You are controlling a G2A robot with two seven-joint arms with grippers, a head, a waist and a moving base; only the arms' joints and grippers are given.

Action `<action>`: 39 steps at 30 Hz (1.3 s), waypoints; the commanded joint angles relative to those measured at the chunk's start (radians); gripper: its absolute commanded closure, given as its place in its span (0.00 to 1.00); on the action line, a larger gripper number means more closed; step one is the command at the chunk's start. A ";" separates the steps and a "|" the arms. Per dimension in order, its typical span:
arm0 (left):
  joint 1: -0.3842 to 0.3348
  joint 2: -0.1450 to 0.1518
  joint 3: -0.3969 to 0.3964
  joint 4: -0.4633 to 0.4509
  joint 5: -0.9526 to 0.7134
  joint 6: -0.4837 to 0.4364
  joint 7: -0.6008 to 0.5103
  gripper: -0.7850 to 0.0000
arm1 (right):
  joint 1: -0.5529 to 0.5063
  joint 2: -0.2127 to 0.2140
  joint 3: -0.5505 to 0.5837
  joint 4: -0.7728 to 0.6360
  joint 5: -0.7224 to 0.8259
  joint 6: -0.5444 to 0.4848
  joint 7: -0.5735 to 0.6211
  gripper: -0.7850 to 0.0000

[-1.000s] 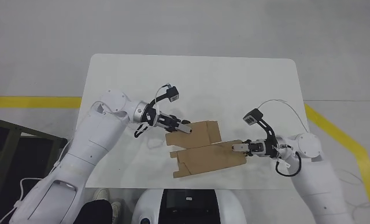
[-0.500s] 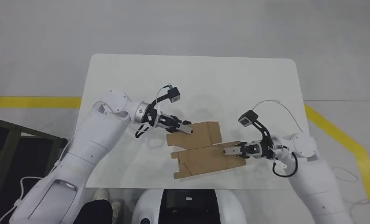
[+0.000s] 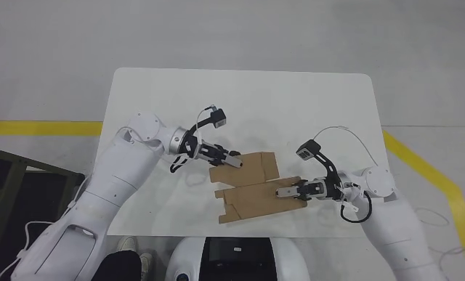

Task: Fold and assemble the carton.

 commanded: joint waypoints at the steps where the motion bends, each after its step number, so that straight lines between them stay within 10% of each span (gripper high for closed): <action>1: 0.001 0.001 -0.001 -0.003 0.000 -0.002 0.002 1.00 | 0.001 0.002 -0.002 0.000 -0.001 -0.001 -0.001 0.73; 6: 0.003 0.004 -0.001 -0.008 0.005 -0.006 0.006 1.00 | 0.004 0.006 -0.007 -0.001 0.005 -0.002 -0.002 1.00; 14: 0.007 0.008 -0.005 -0.019 0.008 -0.012 0.012 1.00 | 0.007 0.012 -0.016 0.002 0.010 -0.005 -0.005 1.00; 15: 0.007 0.009 -0.005 -0.021 0.008 -0.013 0.013 0.86 | 0.007 0.013 -0.016 0.004 0.010 -0.007 -0.007 1.00; 17: 0.007 0.009 -0.007 -0.022 0.007 -0.016 0.016 0.00 | 0.008 0.014 -0.016 0.010 0.010 -0.012 -0.012 1.00; 39: 0.058 0.014 -0.064 -0.013 -0.080 0.008 0.092 0.00 | -0.046 0.037 0.051 -0.005 -0.084 -0.018 -0.181 1.00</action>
